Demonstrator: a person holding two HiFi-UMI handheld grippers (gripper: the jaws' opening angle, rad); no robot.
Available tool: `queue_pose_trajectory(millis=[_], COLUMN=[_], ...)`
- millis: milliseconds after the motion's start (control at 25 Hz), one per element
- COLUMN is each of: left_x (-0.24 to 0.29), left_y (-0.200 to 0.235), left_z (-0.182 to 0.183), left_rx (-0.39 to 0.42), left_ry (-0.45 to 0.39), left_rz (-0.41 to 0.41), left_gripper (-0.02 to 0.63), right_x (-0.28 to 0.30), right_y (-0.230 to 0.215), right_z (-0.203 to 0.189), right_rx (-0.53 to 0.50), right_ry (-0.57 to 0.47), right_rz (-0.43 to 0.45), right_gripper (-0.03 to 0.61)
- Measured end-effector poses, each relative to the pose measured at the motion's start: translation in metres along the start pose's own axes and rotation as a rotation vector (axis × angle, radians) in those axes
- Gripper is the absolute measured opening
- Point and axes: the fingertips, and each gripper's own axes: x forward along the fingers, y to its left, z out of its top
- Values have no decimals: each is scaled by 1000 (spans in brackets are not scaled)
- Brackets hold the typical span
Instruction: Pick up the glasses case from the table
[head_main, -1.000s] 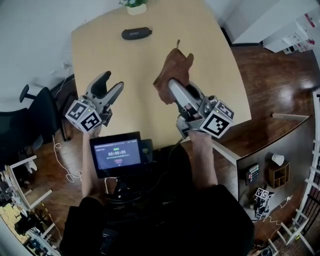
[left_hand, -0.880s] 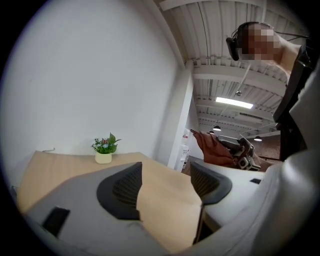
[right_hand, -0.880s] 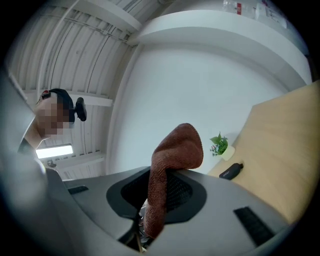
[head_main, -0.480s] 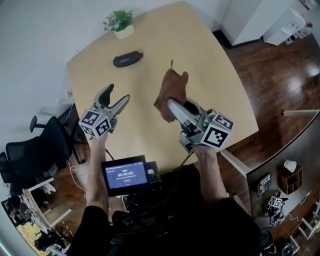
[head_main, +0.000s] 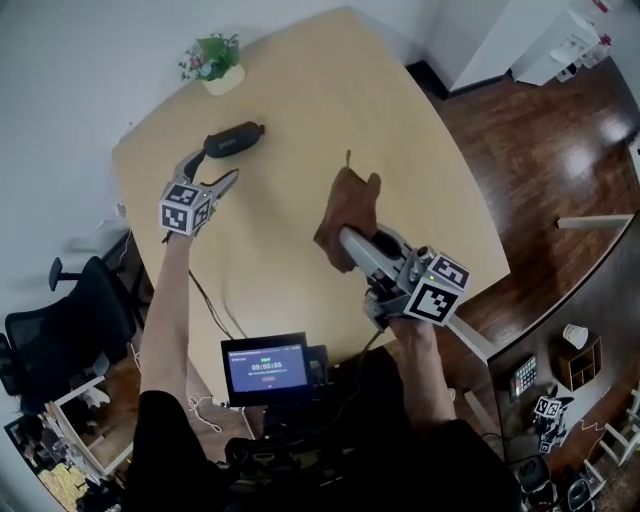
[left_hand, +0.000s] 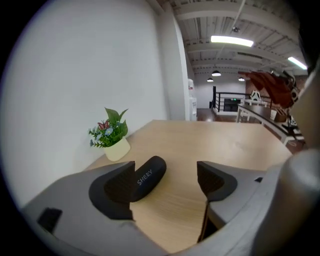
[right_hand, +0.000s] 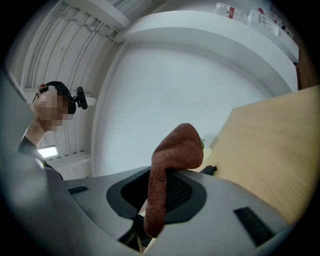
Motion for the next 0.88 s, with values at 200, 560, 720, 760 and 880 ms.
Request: queue_pose_trajectory(millis=[200, 560, 720, 760, 880], left_x=[49, 85, 97, 100, 106], left_y=[26, 36, 38, 38, 37], left_z=[-19, -26, -31, -33, -39], left_rx=[138, 236, 297, 308, 323], left_ry=[136, 245, 277, 288, 317], left_rz=[-17, -78, -111, -123, -161], left_gripper=[397, 405, 408, 408, 410], right_x=[-4, 49, 56, 55, 55], right_y=[-9, -40, -52, -55, -63], right_z=[4, -11, -13, -14, -17], right_rx=[-4, 24, 37, 42, 57], right_ry=[9, 68, 79, 80, 81], right_rz=[-20, 3, 1, -5, -19], right_gripper=[66, 66, 66, 66, 66])
